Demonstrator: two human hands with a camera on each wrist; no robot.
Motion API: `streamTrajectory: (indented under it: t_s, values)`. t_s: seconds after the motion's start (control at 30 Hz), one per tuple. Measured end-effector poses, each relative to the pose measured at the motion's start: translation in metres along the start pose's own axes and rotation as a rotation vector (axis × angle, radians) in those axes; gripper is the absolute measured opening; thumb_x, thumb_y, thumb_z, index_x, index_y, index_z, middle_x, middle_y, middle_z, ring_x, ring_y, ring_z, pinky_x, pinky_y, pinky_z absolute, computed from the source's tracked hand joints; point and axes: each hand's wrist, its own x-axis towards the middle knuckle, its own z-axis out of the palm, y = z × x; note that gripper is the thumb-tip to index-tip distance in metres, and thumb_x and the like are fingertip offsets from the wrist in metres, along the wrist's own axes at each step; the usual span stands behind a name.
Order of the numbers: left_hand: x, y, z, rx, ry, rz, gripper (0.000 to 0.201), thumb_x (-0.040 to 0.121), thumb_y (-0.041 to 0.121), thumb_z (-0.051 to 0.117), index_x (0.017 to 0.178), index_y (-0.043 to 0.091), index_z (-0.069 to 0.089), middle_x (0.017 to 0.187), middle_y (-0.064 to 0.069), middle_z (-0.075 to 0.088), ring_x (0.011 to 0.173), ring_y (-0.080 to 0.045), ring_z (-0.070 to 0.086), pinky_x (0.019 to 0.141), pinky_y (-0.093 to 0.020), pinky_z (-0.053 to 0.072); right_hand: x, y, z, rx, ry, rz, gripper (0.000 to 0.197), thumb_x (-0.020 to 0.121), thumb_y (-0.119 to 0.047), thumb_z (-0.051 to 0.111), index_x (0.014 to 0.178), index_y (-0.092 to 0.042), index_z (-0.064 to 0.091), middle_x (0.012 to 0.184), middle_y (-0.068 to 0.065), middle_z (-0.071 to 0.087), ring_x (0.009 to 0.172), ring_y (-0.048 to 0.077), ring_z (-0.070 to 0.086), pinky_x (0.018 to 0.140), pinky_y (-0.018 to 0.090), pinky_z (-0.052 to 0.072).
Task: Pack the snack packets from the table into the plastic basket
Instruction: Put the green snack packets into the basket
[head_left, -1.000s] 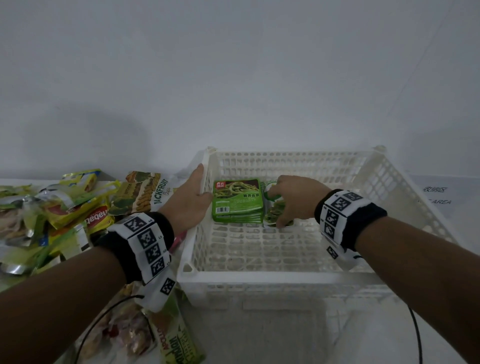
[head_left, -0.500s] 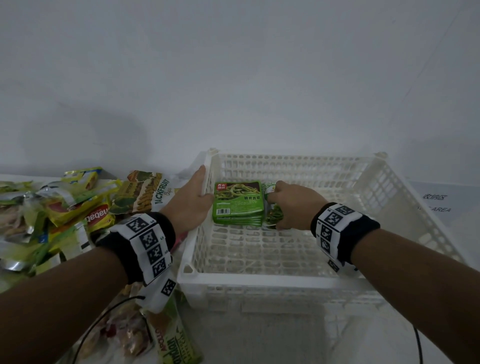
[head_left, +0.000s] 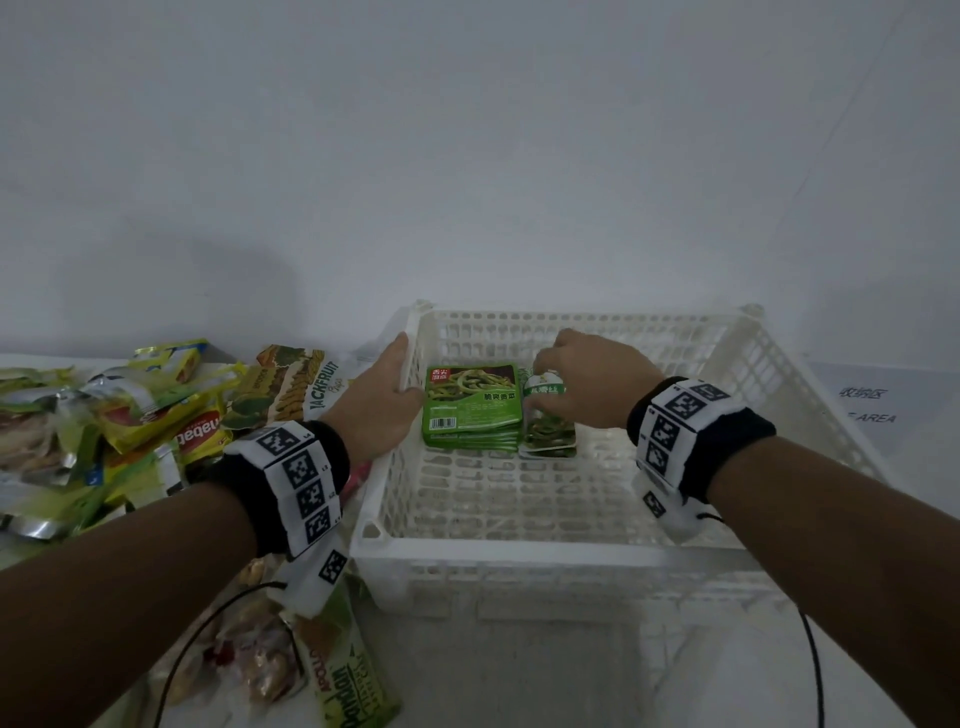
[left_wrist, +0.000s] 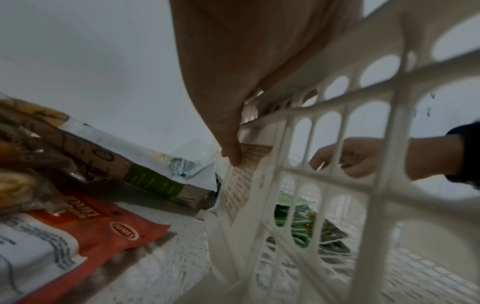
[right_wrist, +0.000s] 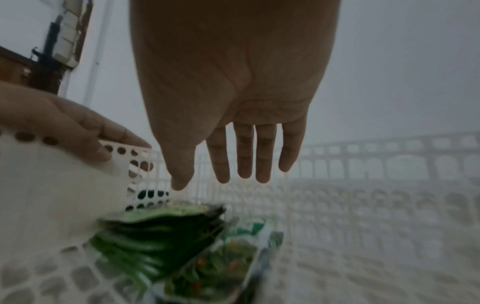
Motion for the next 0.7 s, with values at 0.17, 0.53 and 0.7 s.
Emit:
streamTrajectory:
  t_s: [0.17,0.53,0.7]
  values:
    - [-0.010,0.008,-0.012,0.167,0.054,0.065,0.086,0.100,0.050,0.053,0.163,0.014,0.006,0.170,-0.007,0.006,0.155,-0.021,0.011,0.123,-0.034,0.014,-0.006,-0.017,-0.034,-0.008,0.166,-0.040,0.052,0.097,-0.066,0.047,0.130,-0.028,0.060,0.129,0.001,0.053,0.107,0.022,0.059,0.083,0.039,0.053]
    - [-0.080,0.008,-0.101,0.909,0.217,0.124,0.069,0.096,0.058,0.053,0.149,0.017,0.037,0.153,-0.013,0.037,0.135,-0.036,0.040,0.101,-0.053,0.048,-0.007,-0.107,-0.083,-0.046,0.317,-0.237,0.046,0.098,-0.062,0.048,0.127,-0.028,0.061,0.124,0.001,0.056,0.110,0.023,0.058,0.079,0.037,0.049]
    - [-0.098,-0.022,-0.127,0.919,0.199,0.122,0.062,0.097,0.055,0.054,0.144,0.016,0.043,0.143,-0.011,0.046,0.126,-0.032,0.047,0.094,-0.046,0.050,-0.006,-0.169,-0.095,-0.073,0.341,-0.294,0.047,0.098,-0.063,0.046,0.128,-0.030,0.060,0.125,-0.001,0.057,0.110,0.022,0.057,0.079,0.037,0.049]
